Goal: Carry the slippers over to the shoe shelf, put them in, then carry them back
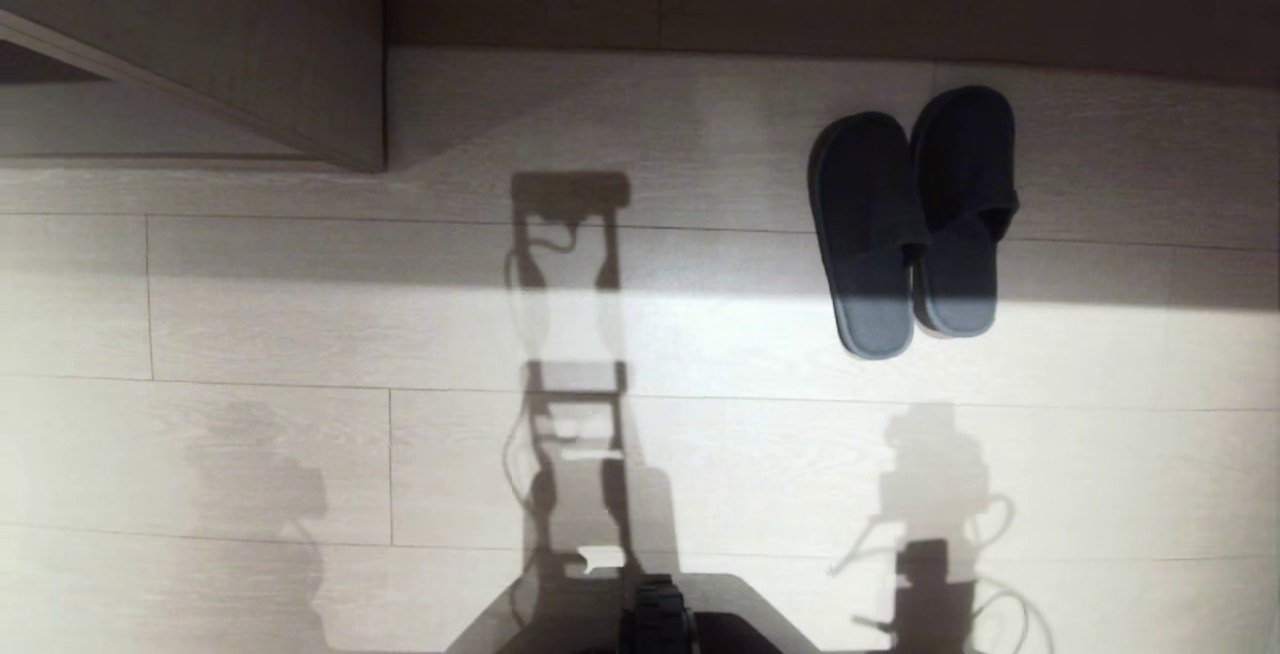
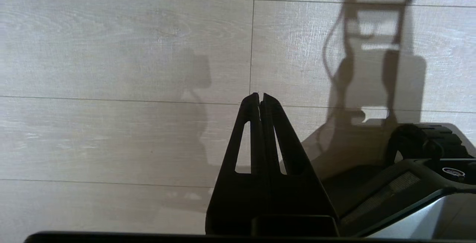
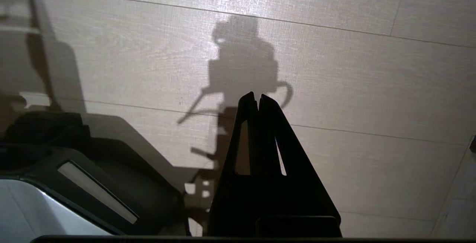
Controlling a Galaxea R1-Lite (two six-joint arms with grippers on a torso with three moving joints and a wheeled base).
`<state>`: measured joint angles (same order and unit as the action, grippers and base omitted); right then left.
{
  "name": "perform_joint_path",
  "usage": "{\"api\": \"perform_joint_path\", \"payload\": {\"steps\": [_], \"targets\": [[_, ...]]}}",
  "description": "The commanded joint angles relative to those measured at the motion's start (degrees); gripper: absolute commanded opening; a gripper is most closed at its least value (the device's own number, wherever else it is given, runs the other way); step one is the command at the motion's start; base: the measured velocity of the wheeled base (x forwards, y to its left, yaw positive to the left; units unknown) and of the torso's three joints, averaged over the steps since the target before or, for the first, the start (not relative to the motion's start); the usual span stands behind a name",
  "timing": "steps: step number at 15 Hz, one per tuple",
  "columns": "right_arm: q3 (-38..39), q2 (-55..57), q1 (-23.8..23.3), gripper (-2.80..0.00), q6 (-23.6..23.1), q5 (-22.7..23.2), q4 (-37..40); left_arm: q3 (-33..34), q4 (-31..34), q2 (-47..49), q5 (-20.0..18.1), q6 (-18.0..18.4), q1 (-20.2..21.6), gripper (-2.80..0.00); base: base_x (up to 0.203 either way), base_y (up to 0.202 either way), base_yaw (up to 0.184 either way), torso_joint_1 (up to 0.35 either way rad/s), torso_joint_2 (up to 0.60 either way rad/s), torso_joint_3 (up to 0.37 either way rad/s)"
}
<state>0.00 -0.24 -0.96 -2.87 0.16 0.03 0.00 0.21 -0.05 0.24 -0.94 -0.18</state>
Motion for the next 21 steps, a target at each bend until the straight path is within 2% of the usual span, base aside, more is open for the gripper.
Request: {"api": "perform_joint_path", "payload": {"steps": [1,21], "targets": [[0.0,0.1,0.0,-2.80,0.1,0.0,0.0,0.1,0.0,0.0,0.0,0.0,0.0,-2.80,0.000,0.000,0.000,0.000,0.01,0.206],[0.0,0.2,0.0,-2.80,-0.3,0.3,0.2,0.1,0.0,0.0,0.0,0.0,0.0,-2.80,0.000,0.000,0.000,0.003,0.00,0.200]]}}
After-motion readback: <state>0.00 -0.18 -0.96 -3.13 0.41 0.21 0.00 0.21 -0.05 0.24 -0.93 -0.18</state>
